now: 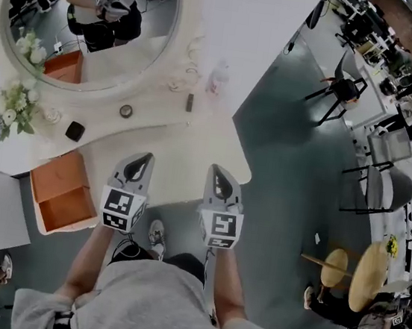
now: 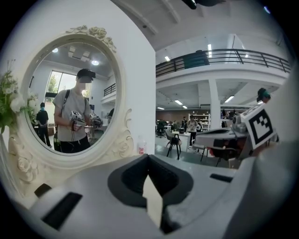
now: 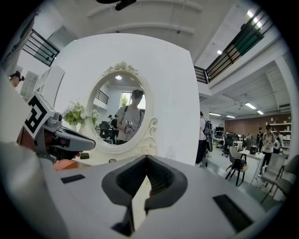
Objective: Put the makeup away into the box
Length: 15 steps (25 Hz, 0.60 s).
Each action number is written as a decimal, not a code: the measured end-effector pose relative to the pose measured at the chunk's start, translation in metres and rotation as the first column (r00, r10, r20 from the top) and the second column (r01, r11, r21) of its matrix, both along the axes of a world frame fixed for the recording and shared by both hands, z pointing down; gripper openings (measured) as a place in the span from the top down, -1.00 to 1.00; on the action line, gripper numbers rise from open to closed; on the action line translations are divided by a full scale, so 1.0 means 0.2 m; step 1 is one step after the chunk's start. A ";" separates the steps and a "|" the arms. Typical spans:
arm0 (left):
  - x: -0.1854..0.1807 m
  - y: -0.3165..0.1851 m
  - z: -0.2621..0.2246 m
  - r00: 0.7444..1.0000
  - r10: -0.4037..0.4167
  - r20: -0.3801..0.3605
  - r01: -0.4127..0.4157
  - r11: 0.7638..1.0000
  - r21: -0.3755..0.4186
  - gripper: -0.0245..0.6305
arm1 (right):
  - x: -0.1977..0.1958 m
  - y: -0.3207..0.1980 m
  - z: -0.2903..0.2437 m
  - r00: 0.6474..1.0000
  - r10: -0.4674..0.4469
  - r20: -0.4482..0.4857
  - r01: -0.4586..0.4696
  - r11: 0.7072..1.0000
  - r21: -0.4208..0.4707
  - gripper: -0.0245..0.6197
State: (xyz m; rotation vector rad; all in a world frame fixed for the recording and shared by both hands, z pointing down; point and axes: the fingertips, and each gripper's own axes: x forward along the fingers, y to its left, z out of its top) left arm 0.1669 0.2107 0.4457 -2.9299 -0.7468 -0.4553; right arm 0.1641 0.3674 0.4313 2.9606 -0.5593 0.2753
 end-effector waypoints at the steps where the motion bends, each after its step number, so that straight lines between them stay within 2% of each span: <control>1: 0.03 -0.02 0.01 1.000 0.000 0.002 0.000 1.000 -0.001 0.93 | 0.03 -0.02 0.00 1.000 0.001 -0.004 -0.001 1.000 0.000 0.90; 15: 0.33 -0.14 0.09 0.999 -0.024 0.027 0.025 1.000 -0.016 0.93 | 0.38 -0.16 0.08 0.999 -0.020 0.030 0.020 1.000 -0.021 0.90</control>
